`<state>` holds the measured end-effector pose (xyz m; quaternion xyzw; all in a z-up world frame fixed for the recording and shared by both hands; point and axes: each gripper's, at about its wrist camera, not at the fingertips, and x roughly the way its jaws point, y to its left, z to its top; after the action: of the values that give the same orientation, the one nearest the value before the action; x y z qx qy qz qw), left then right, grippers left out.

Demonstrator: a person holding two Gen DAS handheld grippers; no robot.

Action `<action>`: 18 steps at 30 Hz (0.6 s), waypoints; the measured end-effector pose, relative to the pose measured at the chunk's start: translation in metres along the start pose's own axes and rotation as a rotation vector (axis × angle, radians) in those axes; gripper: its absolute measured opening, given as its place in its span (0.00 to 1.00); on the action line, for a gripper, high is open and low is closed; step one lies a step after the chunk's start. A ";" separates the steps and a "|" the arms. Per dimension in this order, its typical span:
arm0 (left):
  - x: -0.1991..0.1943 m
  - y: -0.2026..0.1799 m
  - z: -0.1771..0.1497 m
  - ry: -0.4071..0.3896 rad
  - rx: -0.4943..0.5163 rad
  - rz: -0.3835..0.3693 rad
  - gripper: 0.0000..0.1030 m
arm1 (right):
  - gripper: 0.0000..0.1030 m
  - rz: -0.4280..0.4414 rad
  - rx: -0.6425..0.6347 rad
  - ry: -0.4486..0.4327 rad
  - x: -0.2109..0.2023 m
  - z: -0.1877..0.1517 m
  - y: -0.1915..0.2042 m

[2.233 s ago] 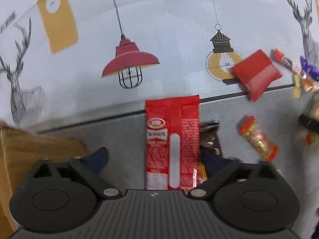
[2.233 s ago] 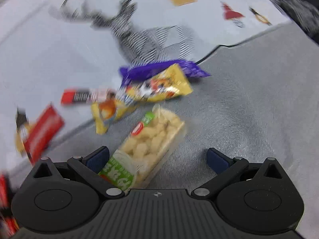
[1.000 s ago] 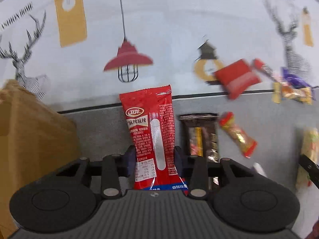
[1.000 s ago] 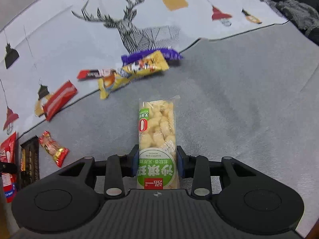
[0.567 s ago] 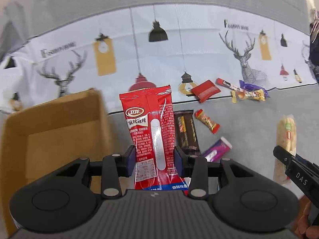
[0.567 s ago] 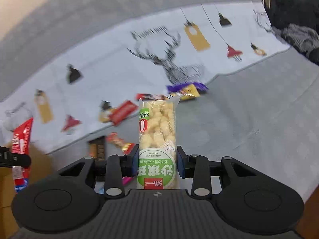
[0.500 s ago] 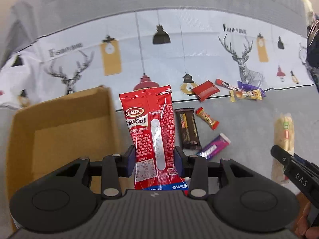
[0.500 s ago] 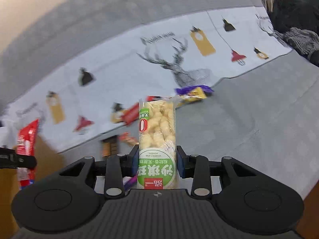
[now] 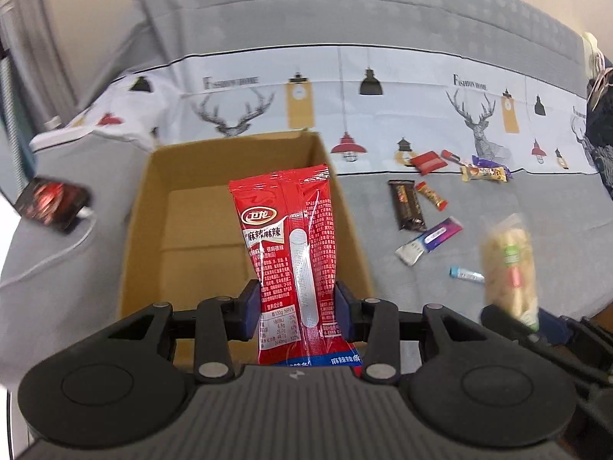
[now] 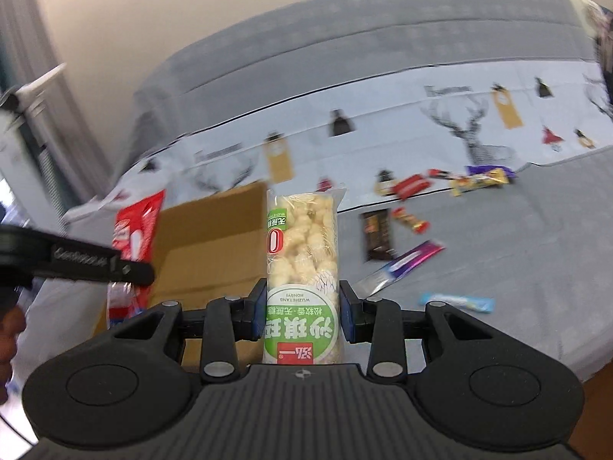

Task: Organize snacks
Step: 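Carry the red packet and peanut bar with both tools over the box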

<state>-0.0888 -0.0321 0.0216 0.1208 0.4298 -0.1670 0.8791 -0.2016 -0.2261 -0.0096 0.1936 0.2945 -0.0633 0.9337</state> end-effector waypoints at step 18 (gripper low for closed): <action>-0.061 0.047 -0.095 -0.068 -0.098 0.053 0.43 | 0.37 0.045 -0.233 -0.022 -0.037 -0.043 0.077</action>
<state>-0.1732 0.0565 0.0163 0.0832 0.4042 -0.1263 0.9021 -0.2370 -0.1377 0.0043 0.0897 0.2853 -0.0098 0.9542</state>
